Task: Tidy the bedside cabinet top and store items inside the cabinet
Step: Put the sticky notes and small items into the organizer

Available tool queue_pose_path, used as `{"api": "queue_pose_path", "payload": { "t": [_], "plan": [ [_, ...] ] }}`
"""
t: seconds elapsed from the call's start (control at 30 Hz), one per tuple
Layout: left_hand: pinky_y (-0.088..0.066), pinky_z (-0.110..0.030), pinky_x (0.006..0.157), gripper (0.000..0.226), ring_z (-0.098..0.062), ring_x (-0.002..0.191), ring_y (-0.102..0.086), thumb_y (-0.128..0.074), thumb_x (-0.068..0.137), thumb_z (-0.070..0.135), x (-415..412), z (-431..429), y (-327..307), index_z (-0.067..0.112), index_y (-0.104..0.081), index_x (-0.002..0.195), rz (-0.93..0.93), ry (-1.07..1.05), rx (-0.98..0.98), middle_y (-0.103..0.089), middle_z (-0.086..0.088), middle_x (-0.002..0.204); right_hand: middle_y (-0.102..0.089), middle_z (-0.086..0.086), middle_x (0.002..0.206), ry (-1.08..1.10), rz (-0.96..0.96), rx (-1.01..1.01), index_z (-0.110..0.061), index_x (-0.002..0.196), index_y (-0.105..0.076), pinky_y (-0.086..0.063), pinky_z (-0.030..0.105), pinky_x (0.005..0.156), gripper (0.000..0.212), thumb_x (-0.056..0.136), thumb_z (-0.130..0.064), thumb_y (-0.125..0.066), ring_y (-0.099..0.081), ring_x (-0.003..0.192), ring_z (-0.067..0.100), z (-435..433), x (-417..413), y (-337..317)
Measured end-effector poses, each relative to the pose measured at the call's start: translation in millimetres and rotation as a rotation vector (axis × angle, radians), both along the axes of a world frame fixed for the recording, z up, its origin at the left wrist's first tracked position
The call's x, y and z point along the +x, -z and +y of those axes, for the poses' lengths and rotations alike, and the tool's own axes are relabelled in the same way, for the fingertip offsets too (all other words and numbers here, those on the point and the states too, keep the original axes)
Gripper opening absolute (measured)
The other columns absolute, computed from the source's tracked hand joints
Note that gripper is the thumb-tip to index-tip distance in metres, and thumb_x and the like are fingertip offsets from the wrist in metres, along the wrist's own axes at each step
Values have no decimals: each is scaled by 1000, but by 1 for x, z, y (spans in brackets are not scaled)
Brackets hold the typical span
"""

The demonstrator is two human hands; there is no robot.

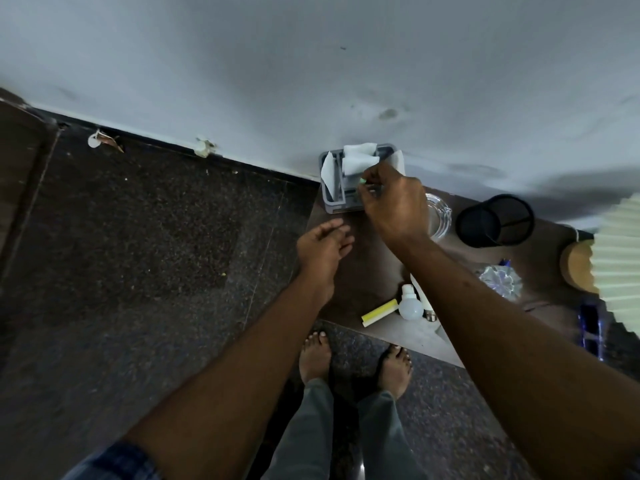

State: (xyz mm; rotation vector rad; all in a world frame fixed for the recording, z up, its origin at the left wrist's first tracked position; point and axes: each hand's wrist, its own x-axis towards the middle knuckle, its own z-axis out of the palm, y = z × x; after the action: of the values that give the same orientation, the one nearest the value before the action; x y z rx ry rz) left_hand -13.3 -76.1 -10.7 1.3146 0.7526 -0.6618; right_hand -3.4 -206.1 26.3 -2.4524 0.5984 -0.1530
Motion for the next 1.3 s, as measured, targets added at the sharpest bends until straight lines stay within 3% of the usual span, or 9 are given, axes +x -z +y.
{"api": "queue_pose_path", "payload": {
  "t": [0.27, 0.4, 0.53, 0.67, 0.77, 1.07, 1.2, 1.3],
  "plan": [
    [-58, -29, 73, 19, -19, 83, -69, -62, 93, 2, -12, 15, 7, 10, -69, 108, 87, 53, 18, -74, -12, 100, -73, 16, 98, -128, 116, -133, -19, 113, -62, -53, 44, 69, 23, 92, -28, -60, -68, 89, 44, 12, 9, 12],
    [-56, -28, 71, 19, -17, 80, -68, -59, 93, 1, -16, 18, 11, 11, -68, 105, 111, 92, 10, -74, -9, 96, -76, 9, 101, -116, 79, -85, -23, 117, -61, -58, 41, 69, 27, 91, -32, -63, -71, 91, 37, 14, 2, 12],
    [-55, -26, 71, 20, -14, 76, -66, -58, 94, 1, -20, 15, 10, 9, -68, 110, 104, 124, 40, -73, -7, 92, -76, 4, 97, -83, -12, 13, -22, 109, -64, -59, 44, 66, 20, 90, -29, -67, -72, 82, 31, 11, -20, 12],
    [-57, -27, 75, 21, -15, 83, -68, -61, 93, 4, -25, 13, 10, 9, -70, 112, 60, 218, 103, -75, -7, 100, -74, -1, 92, -55, -13, 105, -19, 100, -67, -57, 40, 61, 11, 90, -23, -66, -69, 68, 20, 8, -48, 14],
    [-55, -25, 73, 23, -15, 83, -67, -61, 92, 3, -32, 12, 11, 9, -70, 112, 25, 295, 145, -74, -11, 104, -75, -3, 91, -58, 50, 164, -19, 98, -71, -58, 37, 64, 10, 88, -20, -71, -69, 70, 16, 8, -70, 17],
    [-51, -21, 61, 21, -12, 68, -62, -58, 91, -1, -63, 18, 33, 6, -71, 106, 30, 380, 249, -71, -8, 87, -72, 8, 96, -467, 304, 51, -14, 93, -74, -54, 41, 74, 12, 82, -14, -69, -65, 90, 30, 10, -133, 40],
    [-53, -29, 67, 19, -13, 63, -61, -63, 88, 0, -79, 25, 43, 17, -72, 87, 17, 446, 289, -69, -3, 75, -72, 4, 89, -656, 368, -115, -15, 88, -74, -49, 37, 78, 15, 73, -18, -73, -62, 92, 29, 14, -154, 52],
    [-59, -40, 80, 20, -20, 71, -66, -67, 82, 6, -90, 31, 56, 25, -71, 76, 5, 499, 331, -72, -5, 77, -72, 1, 89, -718, 434, -177, -20, 89, -75, -51, 39, 81, 18, 72, -26, -71, -62, 96, 29, 14, -159, 57]
  ]
}}
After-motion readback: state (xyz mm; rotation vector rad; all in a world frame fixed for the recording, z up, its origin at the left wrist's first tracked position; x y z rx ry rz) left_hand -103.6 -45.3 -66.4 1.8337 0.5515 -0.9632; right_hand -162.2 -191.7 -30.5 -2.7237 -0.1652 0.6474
